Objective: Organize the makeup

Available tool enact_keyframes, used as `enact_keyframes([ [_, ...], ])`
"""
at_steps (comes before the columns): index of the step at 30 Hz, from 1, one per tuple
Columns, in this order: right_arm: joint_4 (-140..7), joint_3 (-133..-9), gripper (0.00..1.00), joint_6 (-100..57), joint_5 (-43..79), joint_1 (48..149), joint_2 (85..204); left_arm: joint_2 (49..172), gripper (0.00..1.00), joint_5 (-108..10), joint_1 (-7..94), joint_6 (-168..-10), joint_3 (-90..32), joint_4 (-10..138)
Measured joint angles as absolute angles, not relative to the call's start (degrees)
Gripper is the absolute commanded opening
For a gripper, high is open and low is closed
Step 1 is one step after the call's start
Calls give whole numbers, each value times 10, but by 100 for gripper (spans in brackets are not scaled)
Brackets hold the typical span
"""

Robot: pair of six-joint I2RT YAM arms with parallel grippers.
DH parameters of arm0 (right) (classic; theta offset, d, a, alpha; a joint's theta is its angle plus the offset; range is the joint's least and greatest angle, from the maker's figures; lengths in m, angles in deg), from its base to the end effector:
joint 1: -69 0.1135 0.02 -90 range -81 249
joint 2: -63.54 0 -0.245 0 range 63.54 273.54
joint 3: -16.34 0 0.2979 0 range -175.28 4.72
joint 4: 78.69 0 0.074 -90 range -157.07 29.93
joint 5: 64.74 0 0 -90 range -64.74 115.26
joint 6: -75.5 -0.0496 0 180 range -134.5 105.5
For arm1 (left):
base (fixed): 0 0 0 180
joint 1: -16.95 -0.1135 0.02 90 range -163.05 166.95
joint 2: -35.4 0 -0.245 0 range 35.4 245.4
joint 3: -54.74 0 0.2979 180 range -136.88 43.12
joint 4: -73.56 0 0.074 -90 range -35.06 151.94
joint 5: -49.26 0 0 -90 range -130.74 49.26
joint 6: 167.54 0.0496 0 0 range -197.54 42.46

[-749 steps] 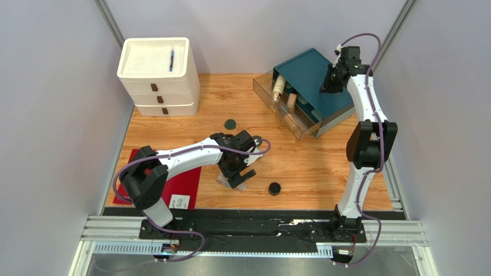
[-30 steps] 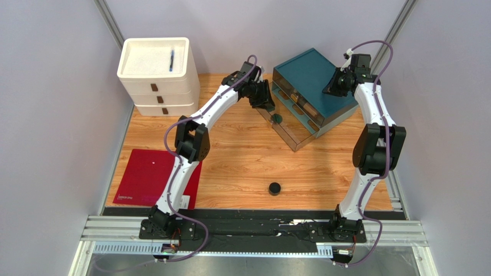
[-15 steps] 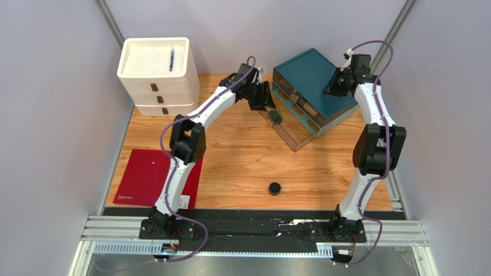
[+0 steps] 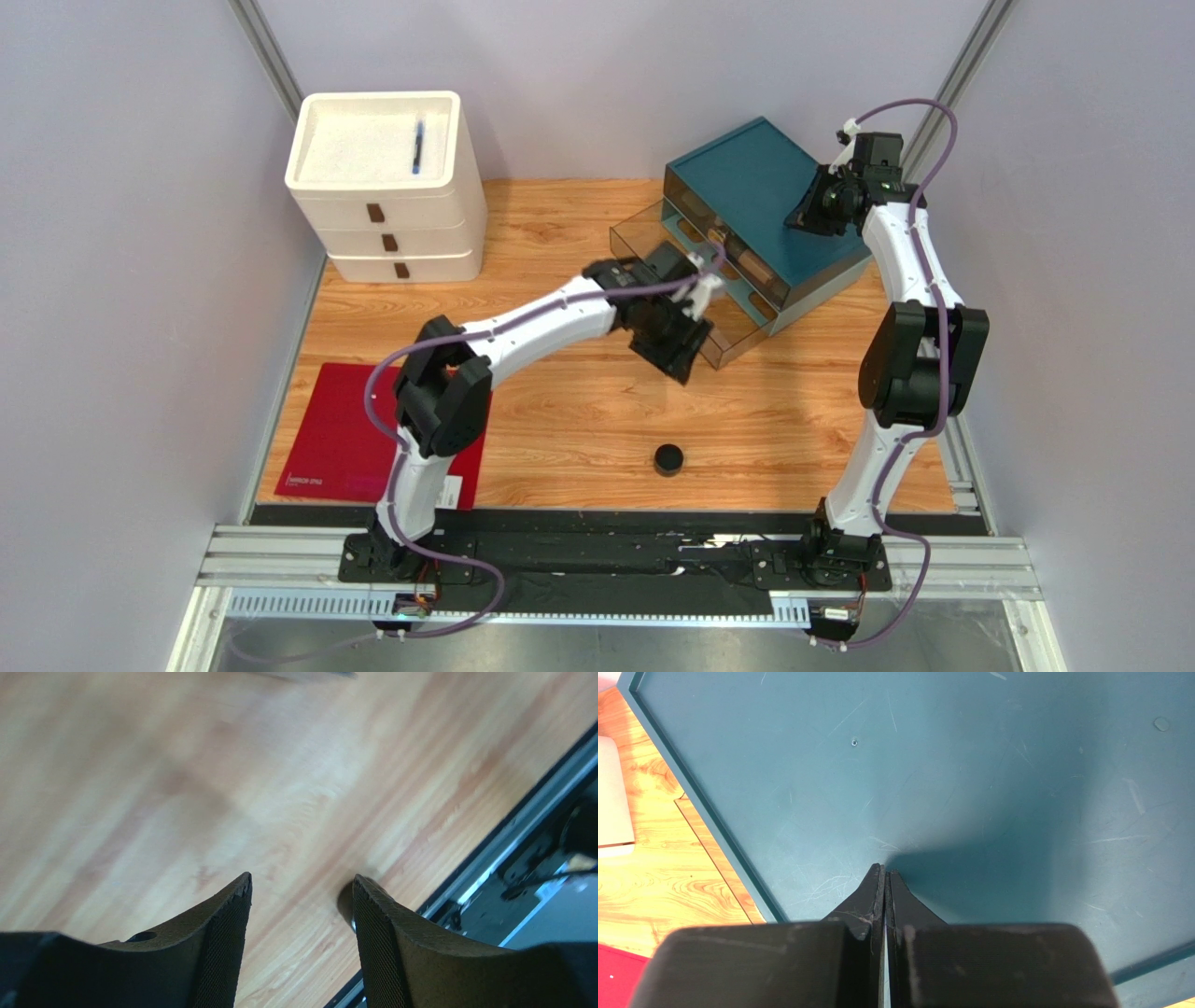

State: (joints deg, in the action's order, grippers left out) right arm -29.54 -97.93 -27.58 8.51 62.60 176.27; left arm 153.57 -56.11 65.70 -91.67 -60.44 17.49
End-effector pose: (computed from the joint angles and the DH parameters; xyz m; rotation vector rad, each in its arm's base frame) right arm 0.4929 -0.0409 0.2577 0.2699 2.3789 0.4053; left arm 0.3170 -0.3814 0.2095 0.9101 2.5773 -0.7088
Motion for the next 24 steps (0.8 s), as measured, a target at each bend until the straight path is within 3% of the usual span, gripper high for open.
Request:
enact_keyframes([
  [7, -308, -967, 0, -276, 84, 626, 1757, 1535, 66, -536, 772, -840, -572, 138],
  [16, -331, -944, 0, -276, 84, 626, 1746, 1536, 68, -522, 784, -803, -541, 128],
  [19, -337, -939, 0, -276, 84, 626, 1744, 1539, 75, -528, 784, -796, -535, 124],
  [24, -338, -939, 0, -276, 84, 626, 1743, 1548, 76, -558, 788, -777, -531, 116],
])
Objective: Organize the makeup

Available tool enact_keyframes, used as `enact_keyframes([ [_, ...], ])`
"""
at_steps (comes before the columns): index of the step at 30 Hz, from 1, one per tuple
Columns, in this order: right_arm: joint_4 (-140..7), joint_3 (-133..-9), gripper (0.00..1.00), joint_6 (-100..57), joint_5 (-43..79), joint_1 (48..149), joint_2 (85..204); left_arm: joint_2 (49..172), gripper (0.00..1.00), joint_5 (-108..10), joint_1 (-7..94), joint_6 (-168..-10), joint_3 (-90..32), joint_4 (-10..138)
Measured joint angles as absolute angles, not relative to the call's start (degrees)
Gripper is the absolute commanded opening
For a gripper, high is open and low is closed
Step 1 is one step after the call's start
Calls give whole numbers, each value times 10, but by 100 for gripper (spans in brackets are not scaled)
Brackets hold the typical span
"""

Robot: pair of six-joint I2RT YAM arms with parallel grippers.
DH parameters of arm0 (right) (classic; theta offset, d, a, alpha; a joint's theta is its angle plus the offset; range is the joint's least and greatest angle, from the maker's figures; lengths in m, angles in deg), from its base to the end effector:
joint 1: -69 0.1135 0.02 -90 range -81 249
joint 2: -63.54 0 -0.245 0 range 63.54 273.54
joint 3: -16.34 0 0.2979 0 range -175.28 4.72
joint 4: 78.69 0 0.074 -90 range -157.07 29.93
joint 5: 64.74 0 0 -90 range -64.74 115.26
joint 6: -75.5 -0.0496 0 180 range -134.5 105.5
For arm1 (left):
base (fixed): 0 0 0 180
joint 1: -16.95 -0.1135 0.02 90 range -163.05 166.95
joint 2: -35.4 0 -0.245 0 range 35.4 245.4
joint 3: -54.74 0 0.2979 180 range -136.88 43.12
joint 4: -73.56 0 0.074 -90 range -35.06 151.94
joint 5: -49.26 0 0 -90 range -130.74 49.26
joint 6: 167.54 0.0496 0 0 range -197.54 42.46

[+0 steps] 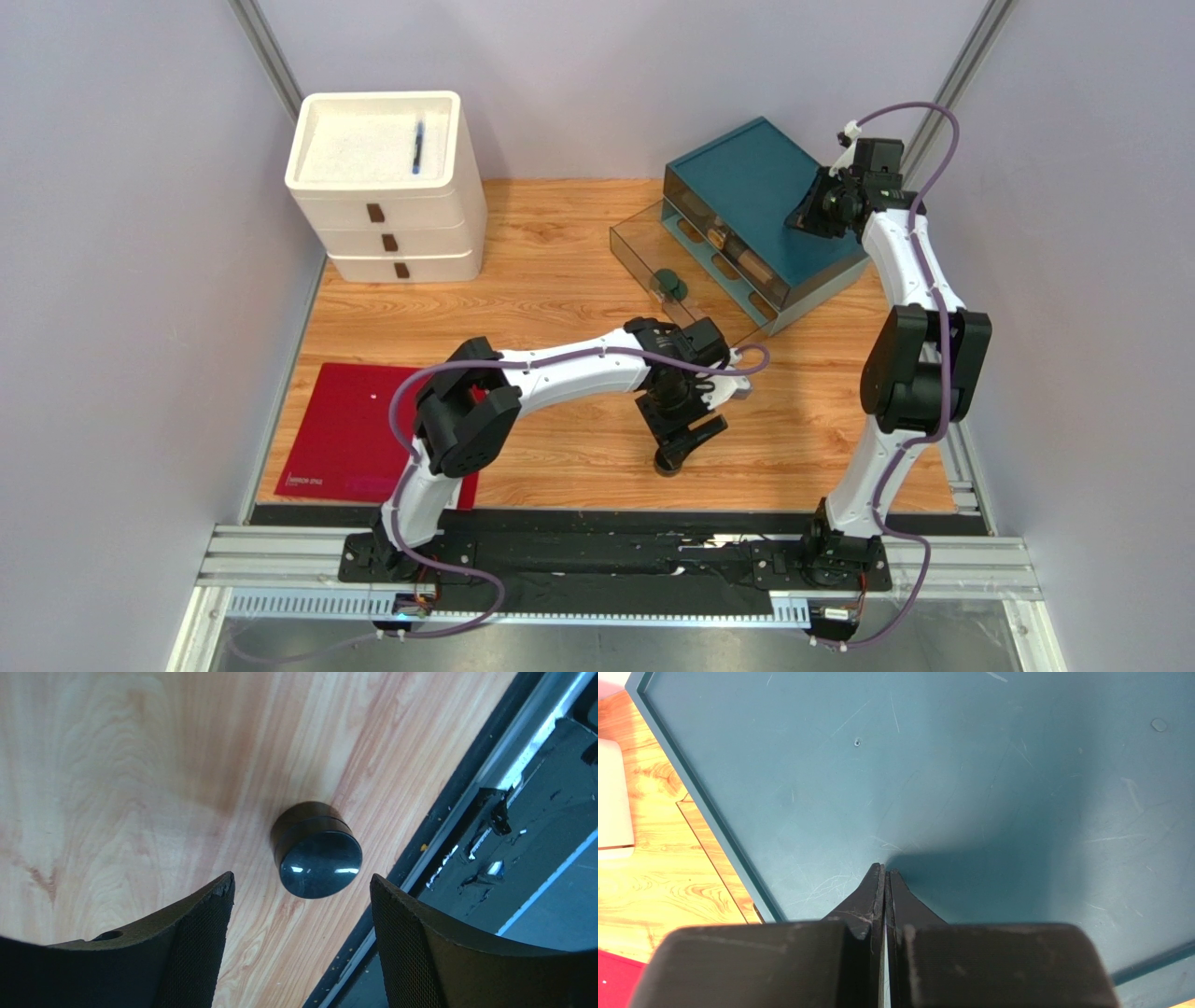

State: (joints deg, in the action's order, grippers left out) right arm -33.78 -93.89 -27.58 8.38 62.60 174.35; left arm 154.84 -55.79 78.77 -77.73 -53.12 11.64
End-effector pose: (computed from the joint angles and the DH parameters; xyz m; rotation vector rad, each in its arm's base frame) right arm 0.4886 -0.0403 0.2529 0.2573 2.3435 0.4047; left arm 0.2091 -0.4176 0.1502 1.5748 2.5288 -0.5597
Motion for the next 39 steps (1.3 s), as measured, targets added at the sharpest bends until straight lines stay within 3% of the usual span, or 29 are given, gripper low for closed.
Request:
enact_keyframes([
  [13, -338, -938, 0, -276, 84, 626, 1743, 1598, 77, -588, 808, -760, -535, 101],
  [16, -339, -938, 0, -276, 84, 626, 1743, 1601, 69, -581, 811, -756, -542, 100],
  [18, -339, -938, 0, -276, 84, 626, 1743, 1602, 47, -572, 812, -756, -543, 100],
  [19, -339, -938, 0, -276, 84, 626, 1743, 1604, 25, -566, 813, -754, -546, 100],
  [20, -339, -938, 0, -276, 83, 626, 1743, 1606, 17, -564, 813, -758, -549, 98],
  [21, -339, -938, 0, -276, 83, 626, 1743, 1607, 2, -562, 813, -753, -556, 93],
  [35, -338, -938, 0, -276, 82, 626, 1743, 1613, 0, -440, 796, -759, -592, 107],
  [39, -338, -938, 0, -276, 82, 626, 1743, 1613, 0, -433, 745, -765, -678, 97],
])
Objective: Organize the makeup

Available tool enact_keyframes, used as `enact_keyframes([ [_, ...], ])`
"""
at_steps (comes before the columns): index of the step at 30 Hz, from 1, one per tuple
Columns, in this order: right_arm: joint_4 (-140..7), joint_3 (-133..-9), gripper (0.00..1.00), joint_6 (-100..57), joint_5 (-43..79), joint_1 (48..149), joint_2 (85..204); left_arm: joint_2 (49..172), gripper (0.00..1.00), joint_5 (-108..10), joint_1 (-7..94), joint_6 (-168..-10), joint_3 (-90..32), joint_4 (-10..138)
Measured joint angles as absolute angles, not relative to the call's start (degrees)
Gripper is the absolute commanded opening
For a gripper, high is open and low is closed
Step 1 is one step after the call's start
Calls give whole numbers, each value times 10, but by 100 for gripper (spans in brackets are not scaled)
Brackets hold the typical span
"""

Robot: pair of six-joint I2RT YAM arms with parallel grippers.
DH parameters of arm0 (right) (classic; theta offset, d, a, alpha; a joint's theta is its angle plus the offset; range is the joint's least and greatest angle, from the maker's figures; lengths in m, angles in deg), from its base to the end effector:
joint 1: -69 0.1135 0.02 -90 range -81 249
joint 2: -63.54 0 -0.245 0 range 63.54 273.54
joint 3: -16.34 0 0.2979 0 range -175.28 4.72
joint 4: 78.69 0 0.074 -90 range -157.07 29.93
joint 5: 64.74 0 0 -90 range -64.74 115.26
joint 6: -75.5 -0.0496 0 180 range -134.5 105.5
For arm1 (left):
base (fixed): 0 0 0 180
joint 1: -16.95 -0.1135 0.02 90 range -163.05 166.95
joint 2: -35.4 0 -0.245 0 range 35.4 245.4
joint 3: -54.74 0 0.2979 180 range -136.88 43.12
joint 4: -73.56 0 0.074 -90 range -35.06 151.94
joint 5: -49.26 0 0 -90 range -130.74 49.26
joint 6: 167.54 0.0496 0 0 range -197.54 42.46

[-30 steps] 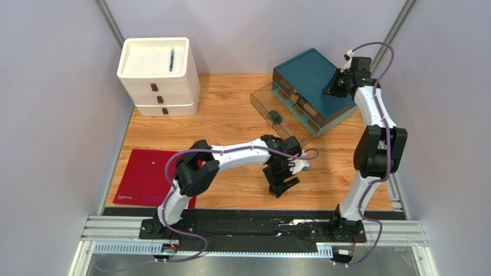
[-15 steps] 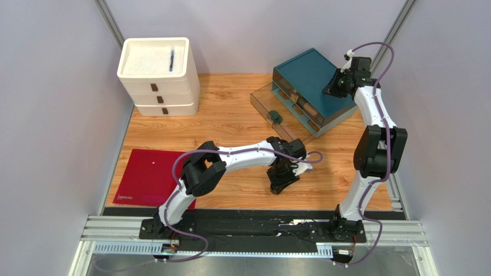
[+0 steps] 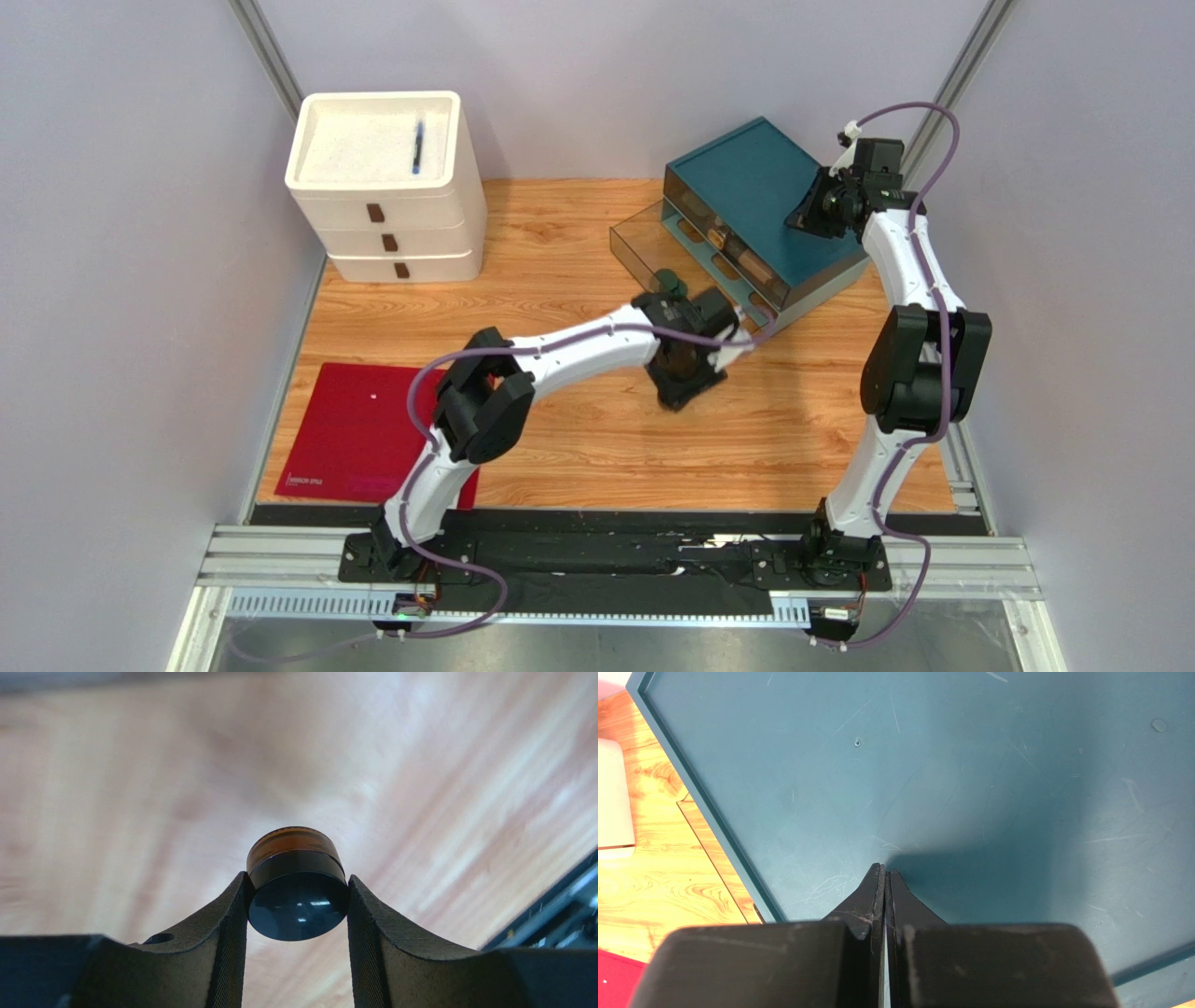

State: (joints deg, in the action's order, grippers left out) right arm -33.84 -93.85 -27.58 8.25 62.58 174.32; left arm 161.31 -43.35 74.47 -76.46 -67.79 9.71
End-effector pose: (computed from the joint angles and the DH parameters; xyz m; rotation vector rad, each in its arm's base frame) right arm 0.4886 -0.0404 0.2530 0.2563 2.3425 0.4071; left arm 0.2714 -0.4305 0.1805 1.3790 2.4311 -0.3222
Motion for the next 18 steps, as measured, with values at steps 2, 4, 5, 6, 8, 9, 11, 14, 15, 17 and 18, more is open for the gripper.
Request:
enact_keyframes([
  [2, -338, -938, 0, -276, 82, 626, 1743, 1614, 0, -437, 709, -775, -725, 97],
  [4, -339, -938, 0, -276, 82, 626, 1743, 1618, 0, -448, 679, -796, -790, 106],
  [5, -339, -938, 0, -276, 82, 626, 1743, 1622, 0, -457, 662, -810, -826, 107],
  [6, -339, -938, 0, -276, 82, 626, 1743, 1626, 0, -464, 651, -821, -851, 113],
  [8, -339, -938, 0, -276, 82, 626, 1743, 1647, 0, -480, 629, -848, -923, 120],
  [9, -339, -938, 0, -276, 82, 626, 1743, 1661, 0, -486, 621, -858, -956, 126],
  [11, -340, -937, 0, -276, 82, 626, 1743, 1691, 0, -500, 614, -878, -1008, 136],
  [14, -340, -937, 0, -276, 82, 626, 1743, 1733, 0, -531, 610, -916, -1032, 171],
  [15, -340, -937, 0, -276, 82, 626, 1743, 1744, 0, -541, 609, -930, -1027, 181],
  [17, -340, -937, 0, -276, 82, 626, 1743, 1766, 0, -555, 607, -955, -1015, 195],
  [18, -340, -937, 0, -276, 82, 626, 1743, 1778, 2, -560, 606, -966, -1011, 199],
])
